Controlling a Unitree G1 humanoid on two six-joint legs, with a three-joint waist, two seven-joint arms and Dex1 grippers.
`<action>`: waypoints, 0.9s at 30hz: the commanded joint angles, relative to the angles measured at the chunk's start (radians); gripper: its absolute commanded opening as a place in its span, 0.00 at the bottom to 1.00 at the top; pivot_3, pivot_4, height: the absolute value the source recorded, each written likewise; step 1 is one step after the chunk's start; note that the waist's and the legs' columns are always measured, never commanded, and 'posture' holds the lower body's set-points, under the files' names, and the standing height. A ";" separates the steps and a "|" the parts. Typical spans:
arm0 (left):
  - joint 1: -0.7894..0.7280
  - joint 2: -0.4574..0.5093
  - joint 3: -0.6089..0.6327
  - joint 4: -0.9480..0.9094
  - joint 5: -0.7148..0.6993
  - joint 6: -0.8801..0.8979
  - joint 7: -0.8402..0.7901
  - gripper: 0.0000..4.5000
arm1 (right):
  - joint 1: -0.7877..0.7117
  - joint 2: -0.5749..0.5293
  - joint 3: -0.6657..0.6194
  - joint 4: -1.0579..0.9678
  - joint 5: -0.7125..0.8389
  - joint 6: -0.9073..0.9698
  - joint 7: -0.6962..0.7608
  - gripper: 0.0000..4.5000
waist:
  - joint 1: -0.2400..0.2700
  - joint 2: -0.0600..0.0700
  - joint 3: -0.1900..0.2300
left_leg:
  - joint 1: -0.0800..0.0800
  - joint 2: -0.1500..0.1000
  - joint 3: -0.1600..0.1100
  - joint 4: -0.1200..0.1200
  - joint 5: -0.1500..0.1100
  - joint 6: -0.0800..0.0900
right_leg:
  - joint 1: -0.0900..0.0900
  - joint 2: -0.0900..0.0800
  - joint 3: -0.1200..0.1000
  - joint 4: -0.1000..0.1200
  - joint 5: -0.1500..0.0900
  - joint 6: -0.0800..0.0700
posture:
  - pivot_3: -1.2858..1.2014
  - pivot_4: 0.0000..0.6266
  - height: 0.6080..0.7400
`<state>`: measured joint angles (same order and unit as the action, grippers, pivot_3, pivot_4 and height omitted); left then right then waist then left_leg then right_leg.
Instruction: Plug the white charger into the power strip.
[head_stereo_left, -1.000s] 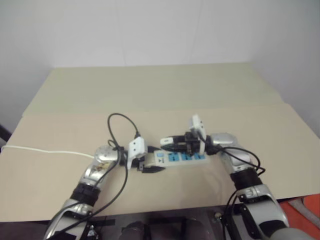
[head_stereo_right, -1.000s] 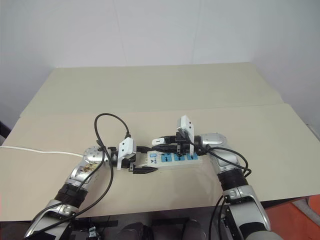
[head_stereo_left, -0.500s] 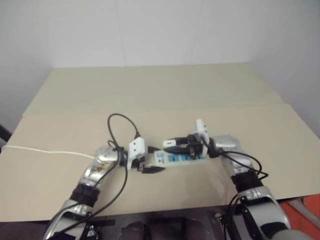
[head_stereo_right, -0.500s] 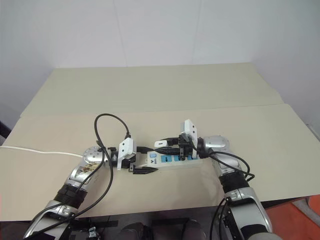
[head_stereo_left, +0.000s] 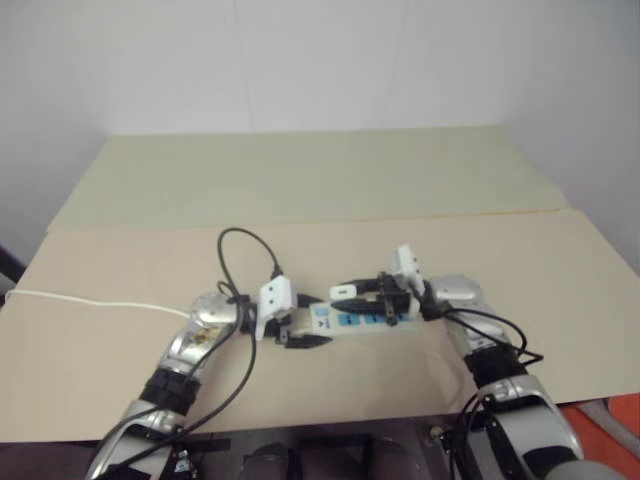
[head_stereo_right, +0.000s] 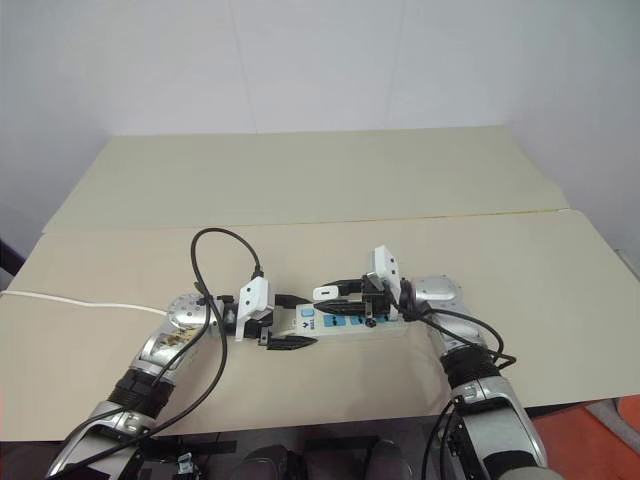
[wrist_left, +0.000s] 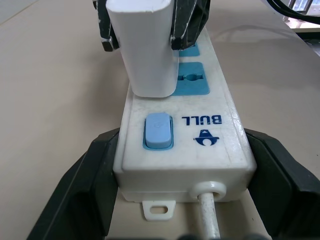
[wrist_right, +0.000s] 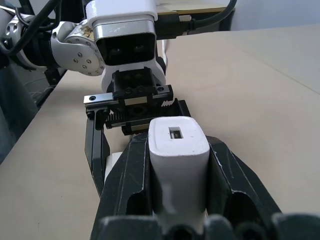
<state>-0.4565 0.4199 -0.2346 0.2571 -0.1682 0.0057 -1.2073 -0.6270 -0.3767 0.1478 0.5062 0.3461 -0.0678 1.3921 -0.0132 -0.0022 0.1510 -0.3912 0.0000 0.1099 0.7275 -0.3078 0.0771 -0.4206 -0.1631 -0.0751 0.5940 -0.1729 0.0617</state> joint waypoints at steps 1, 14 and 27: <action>0.039 0.063 0.009 -0.002 0.004 0.015 -0.026 0.73 | 0.021 -0.120 -0.047 0.137 -0.062 -0.014 -0.006 0.24 | 0.000 0.000 0.000 | 0.000 0.000 0.000 0.000 0.000 0.000 | 0.000 0.000 0.000 0.000 0.000 0.000 | 0.52 0.24 1.00; 0.071 0.093 0.017 -0.045 -0.009 0.034 -0.009 0.73 | 0.051 -0.176 -0.061 0.188 -0.050 -0.043 0.019 0.24 | 0.002 0.000 0.000 | 0.001 0.000 0.000 0.000 0.000 0.000 | 0.000 -0.001 0.000 0.000 0.000 0.000 | 0.52 0.24 1.00; 0.061 0.102 0.003 -0.037 -0.016 0.027 -0.007 0.73 | 0.039 -0.217 -0.040 0.241 -0.070 -0.086 0.050 0.24 | 0.005 0.000 0.000 | 0.001 0.000 0.000 0.000 0.000 0.000 | 0.000 -0.002 0.000 -0.001 0.000 0.000 | 0.52 0.24 1.00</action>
<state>-0.4307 0.4314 -0.2596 0.2094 -0.1892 0.0275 -1.1664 -0.6371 -0.4241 0.1646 0.5878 0.3764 -0.1533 1.4666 -0.0085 -0.0025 0.1508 -0.3904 0.0002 0.1095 0.7275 -0.3079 0.0770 -0.4203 -0.1647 -0.0748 0.5933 -0.1730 0.0616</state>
